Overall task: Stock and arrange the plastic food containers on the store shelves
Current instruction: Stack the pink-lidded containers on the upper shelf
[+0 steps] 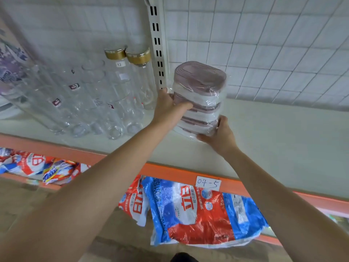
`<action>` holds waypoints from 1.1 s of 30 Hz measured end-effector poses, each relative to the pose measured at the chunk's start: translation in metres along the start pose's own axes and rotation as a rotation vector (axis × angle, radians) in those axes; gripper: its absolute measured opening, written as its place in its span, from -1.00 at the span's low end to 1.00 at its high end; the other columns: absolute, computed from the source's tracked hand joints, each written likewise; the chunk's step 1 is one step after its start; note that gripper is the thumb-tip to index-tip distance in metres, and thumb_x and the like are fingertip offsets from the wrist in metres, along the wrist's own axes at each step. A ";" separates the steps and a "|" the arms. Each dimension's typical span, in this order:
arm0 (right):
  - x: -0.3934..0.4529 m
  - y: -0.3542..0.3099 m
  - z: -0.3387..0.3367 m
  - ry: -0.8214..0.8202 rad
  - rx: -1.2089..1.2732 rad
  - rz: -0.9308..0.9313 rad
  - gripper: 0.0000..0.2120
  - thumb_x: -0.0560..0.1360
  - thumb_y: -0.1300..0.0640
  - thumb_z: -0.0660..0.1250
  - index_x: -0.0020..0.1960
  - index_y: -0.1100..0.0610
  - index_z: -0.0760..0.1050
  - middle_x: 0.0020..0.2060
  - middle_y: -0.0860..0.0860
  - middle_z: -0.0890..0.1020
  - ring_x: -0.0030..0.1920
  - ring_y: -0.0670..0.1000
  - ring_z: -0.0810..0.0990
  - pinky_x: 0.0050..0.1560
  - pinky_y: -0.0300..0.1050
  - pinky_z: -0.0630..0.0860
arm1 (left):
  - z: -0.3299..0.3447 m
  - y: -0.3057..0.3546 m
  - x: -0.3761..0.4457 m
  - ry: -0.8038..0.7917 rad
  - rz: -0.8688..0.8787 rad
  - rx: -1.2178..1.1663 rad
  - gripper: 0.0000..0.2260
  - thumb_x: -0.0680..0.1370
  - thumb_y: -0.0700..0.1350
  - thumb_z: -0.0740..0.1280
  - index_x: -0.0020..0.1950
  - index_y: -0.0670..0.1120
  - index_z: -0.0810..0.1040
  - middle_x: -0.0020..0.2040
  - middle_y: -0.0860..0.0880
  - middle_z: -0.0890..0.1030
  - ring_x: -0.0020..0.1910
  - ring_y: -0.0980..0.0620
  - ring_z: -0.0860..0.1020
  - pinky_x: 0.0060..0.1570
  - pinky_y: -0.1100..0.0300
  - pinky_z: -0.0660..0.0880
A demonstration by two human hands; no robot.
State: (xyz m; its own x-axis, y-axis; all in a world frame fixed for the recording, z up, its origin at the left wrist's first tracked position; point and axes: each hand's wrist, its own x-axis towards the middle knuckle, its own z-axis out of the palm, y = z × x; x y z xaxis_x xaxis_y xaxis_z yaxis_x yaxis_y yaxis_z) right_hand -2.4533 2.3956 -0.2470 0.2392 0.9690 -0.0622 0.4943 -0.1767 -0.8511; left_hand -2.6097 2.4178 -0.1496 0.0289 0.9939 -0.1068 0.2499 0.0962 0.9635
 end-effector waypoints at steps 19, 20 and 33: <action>-0.090 -0.064 -0.118 -0.085 -0.209 -0.138 0.13 0.28 -0.09 0.52 0.53 0.12 -0.19 0.49 0.06 0.08 0.46 -0.01 0.13 0.33 -0.25 0.12 | 0.002 0.020 -0.062 -0.220 -0.070 0.086 -0.45 0.38 -0.36 0.35 0.20 0.07 0.23 0.01 0.08 0.46 0.00 0.15 0.48 -0.15 0.23 0.41; -0.089 -0.070 -0.117 -0.077 -0.232 -0.158 0.12 0.28 -0.12 0.51 0.53 0.12 -0.16 0.47 0.06 0.12 0.45 0.00 0.17 0.34 -0.18 0.18 | 0.001 0.020 -0.064 -0.218 -0.058 0.105 -0.45 0.38 -0.35 0.37 0.21 0.05 0.24 0.03 0.07 0.44 0.02 0.14 0.47 -0.12 0.24 0.40; -0.097 -0.102 -0.113 -0.052 -0.643 -0.278 -0.05 0.23 -0.16 0.54 0.43 0.17 0.17 0.32 0.11 0.26 0.27 0.13 0.28 0.25 0.00 0.28 | -0.019 0.031 -0.095 -0.279 0.287 0.704 -0.64 0.35 -0.35 0.35 0.11 -0.29 0.36 0.16 -0.18 0.31 0.17 -0.08 0.34 0.03 0.25 0.31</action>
State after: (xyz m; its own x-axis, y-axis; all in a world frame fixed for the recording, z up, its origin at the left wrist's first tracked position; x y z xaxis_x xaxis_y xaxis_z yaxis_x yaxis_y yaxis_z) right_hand -2.4328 2.3000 -0.0953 -0.0001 0.9972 0.0744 0.9313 0.0272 -0.3633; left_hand -2.6232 2.3277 -0.1045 0.4013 0.9156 -0.0256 0.7440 -0.3095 0.5922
